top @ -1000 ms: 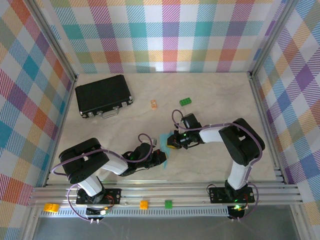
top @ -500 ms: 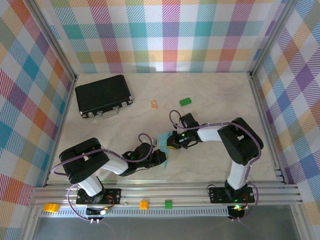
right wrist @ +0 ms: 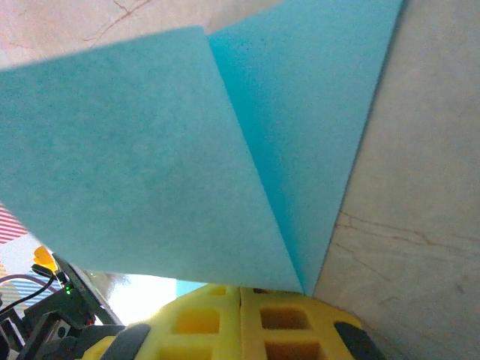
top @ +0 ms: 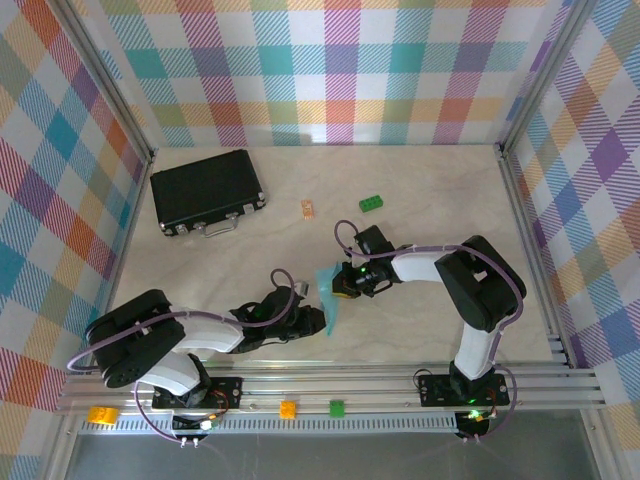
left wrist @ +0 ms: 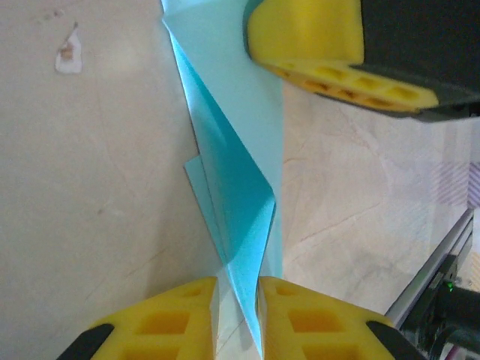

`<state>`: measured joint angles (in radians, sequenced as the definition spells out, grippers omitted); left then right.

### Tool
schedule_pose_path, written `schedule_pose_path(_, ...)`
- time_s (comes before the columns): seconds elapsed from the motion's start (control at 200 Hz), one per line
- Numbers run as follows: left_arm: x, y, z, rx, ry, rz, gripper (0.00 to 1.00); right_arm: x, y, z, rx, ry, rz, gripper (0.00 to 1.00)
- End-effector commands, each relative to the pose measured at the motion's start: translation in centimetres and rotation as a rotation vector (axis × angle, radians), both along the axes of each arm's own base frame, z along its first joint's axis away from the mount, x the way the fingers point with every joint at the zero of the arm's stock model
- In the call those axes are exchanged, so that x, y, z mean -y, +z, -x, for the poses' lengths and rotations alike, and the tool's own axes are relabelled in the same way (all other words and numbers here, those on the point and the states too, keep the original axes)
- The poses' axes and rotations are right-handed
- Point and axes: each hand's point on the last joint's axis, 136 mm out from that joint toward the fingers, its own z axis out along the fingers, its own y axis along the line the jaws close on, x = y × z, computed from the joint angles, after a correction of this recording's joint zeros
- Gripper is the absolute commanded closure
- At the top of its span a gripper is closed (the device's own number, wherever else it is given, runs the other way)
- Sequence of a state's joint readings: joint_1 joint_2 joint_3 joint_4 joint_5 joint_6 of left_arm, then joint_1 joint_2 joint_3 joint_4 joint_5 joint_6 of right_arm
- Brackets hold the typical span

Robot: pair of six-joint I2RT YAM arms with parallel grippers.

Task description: Fold a paper plane with a square sheet of paper (pick it up from the middle)

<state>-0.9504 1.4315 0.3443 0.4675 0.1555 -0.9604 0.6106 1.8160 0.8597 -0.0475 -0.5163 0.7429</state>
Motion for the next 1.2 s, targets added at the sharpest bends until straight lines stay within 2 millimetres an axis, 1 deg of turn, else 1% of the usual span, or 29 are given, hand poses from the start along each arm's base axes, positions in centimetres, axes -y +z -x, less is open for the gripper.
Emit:
schedule_pose_path(0.0,-0.2,0.2,1.2,-0.008,-0.063,-0.017,0.77,2.8,-3.6,1.5,-0.069,-0.03,0.171,0.93)
schedule_pose_path(0.075,0.2,1.4,0.9,0.014,-0.056,0.018,0.75,2.9,-3.6,1.5,-0.071,-0.034,0.178,0.94)
schedule_pose_path(0.215,0.5,3.8,0.1,0.064,-0.044,0.028,0.76,3.1,-3.6,1.6,-0.071,-0.038,0.185,0.94)
schedule_pose_path(0.305,-0.2,3.9,-0.6,0.062,-0.012,-0.026,0.74,3.2,-3.7,1.7,-0.07,-0.044,0.184,0.94)
schedule_pose_path(0.4,0.0,4.2,-1.2,0.045,0.004,-0.007,0.73,3.2,-3.6,1.7,-0.069,-0.045,0.178,0.94)
schedule_pose_path(0.44,0.4,4.6,-1.4,0.043,0.011,0.025,0.73,3.2,-3.7,1.8,-0.073,-0.048,0.178,0.94)
schedule_pose_path(0.465,0.7,4.8,-1.6,0.042,0.014,0.047,0.74,3.2,-3.8,1.9,-0.076,-0.047,0.179,0.94)
schedule_pose_path(0.545,1.8,5.6,-2.1,0.045,-0.002,0.107,0.88,3.3,-3.9,2.0,-0.079,-0.049,0.181,0.94)
schedule_pose_path(0.595,2.3,5.6,-2.4,0.038,-0.015,0.116,0.95,3.3,-4.0,2.1,-0.08,-0.05,0.181,0.94)
schedule_pose_path(0.65,2.6,5.4,-2.8,0.027,-0.021,0.118,1.0,3.3,-3.9,2.1,-0.079,-0.051,0.179,0.94)
schedule_pose_path(0.82,3.0,4.6,-4.2,0.006,-0.013,0.146,1.0,3.3,-4.0,2.1,-0.083,-0.051,0.181,0.94)
schedule_pose_path(0.9,3.3,4.1,-4.5,-0.001,-0.018,0.15,1.0,3.4,-4.1,2.1,-0.086,-0.053,0.183,0.94)
schedule_pose_path(0.965,3.9,3.6,-4.4,-0.014,-0.047,0.156,1.0,3.4,-4.1,2.1,-0.085,-0.053,0.183,0.94)
schedule_pose_path(1.03,4.1,2.7,-4.5,-0.044,-0.054,0.15,1.0,3.4,-4.2,2.1,-0.088,-0.052,0.183,0.94)
schedule_pose_path(1.095,4.4,2.2,-4.3,-0.065,-0.058,0.174,1.0,3.4,-4.2,2.2,-0.09,-0.05,0.185,0.94)
schedule_pose_path(1.195,4.2,1.0,-3.7,-0.103,-0.052,0.185,1.0,3.4,-4.3,2.2,-0.09,-0.05,0.189,0.94)
